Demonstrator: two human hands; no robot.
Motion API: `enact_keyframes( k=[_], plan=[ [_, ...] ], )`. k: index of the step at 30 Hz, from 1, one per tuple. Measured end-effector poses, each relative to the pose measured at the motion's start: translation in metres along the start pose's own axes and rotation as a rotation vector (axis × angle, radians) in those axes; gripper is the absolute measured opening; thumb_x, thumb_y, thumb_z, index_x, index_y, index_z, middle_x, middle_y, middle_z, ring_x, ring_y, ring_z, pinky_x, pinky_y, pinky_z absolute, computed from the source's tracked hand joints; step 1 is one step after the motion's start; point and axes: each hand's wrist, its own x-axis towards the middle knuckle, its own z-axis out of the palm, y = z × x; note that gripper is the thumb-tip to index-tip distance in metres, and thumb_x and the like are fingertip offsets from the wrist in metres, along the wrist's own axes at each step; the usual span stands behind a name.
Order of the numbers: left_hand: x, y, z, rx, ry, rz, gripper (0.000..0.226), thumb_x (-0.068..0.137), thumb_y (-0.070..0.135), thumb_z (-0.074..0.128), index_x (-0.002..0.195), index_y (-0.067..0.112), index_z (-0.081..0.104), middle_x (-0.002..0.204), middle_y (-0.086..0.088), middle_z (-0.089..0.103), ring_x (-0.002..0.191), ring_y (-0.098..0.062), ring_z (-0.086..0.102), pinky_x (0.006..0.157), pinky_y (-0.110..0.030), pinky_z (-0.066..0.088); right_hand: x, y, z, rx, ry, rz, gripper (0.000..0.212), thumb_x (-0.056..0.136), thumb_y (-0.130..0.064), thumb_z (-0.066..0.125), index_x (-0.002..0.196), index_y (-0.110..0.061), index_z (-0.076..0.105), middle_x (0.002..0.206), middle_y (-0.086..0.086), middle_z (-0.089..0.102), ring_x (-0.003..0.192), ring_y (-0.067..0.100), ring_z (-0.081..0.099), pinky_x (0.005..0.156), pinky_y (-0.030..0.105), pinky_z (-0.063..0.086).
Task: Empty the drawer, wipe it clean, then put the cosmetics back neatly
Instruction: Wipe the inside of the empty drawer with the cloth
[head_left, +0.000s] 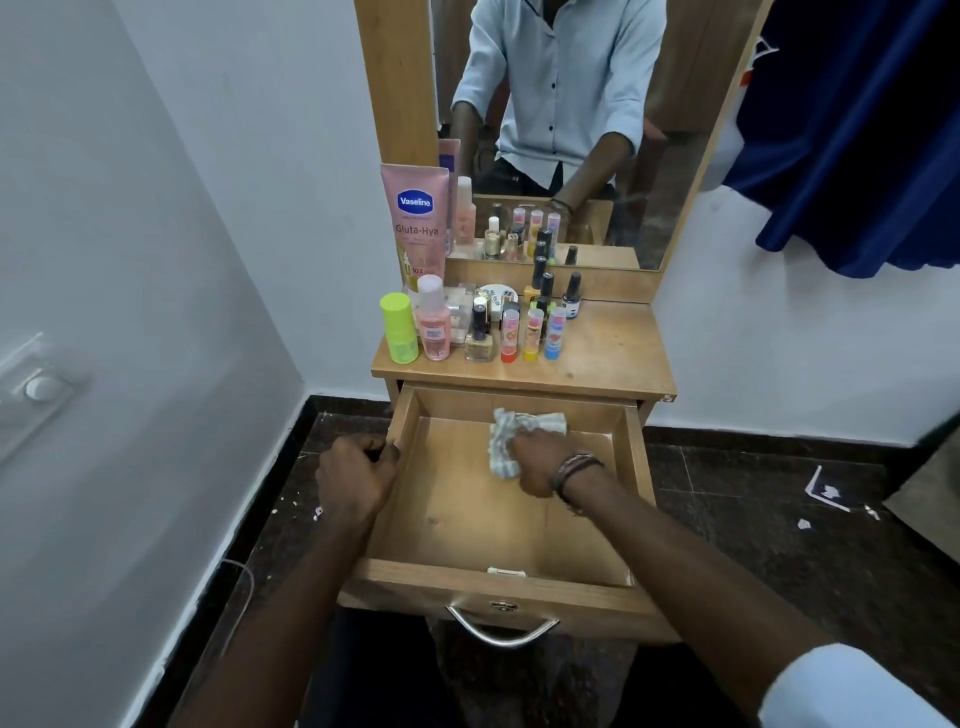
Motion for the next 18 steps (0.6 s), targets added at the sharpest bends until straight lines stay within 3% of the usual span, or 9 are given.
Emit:
enact_keyframes(
  k=[4, 8, 18],
  plan=[
    [0.0, -0.001, 0.0, 0.002, -0.005, 0.002, 0.017, 0.087, 0.027, 0.069, 0.084, 0.012, 0.077, 0.079, -0.007, 0.074, 0.077, -0.027, 0.068, 0.076, -0.038, 0.051, -0.003, 0.014, 0.0, -0.025, -0.049, 0.08, 0.047, 0.093, -0.014, 0.058, 0.138, -0.004, 0.05, 0.147, 0.016, 0.048, 0.134, 0.027, 0.048, 0.11, 0.033, 0.04],
    [0.0, -0.002, 0.0, 0.002, -0.002, 0.006, 0.018, 0.087, 0.026, 0.069, 0.089, 0.01, 0.077, 0.084, -0.009, 0.075, 0.082, -0.031, 0.068, 0.079, -0.04, 0.053, -0.008, 0.002, 0.001, -0.058, -0.067, 0.116, 0.045, 0.092, -0.018, 0.06, 0.135, -0.006, 0.052, 0.135, 0.017, 0.058, 0.122, 0.03, 0.058, 0.1, 0.037, 0.05],
    [-0.003, 0.003, 0.0, 0.029, 0.021, -0.018, 0.017, 0.086, 0.026, 0.068, 0.081, 0.012, 0.076, 0.079, -0.012, 0.074, 0.083, -0.036, 0.068, 0.075, -0.036, 0.048, -0.02, -0.096, 0.006, 0.032, -0.027, -0.195, 0.035, 0.094, -0.017, 0.059, 0.124, -0.001, 0.061, 0.13, 0.022, 0.06, 0.121, 0.037, 0.057, 0.096, 0.041, 0.048]
  ],
)
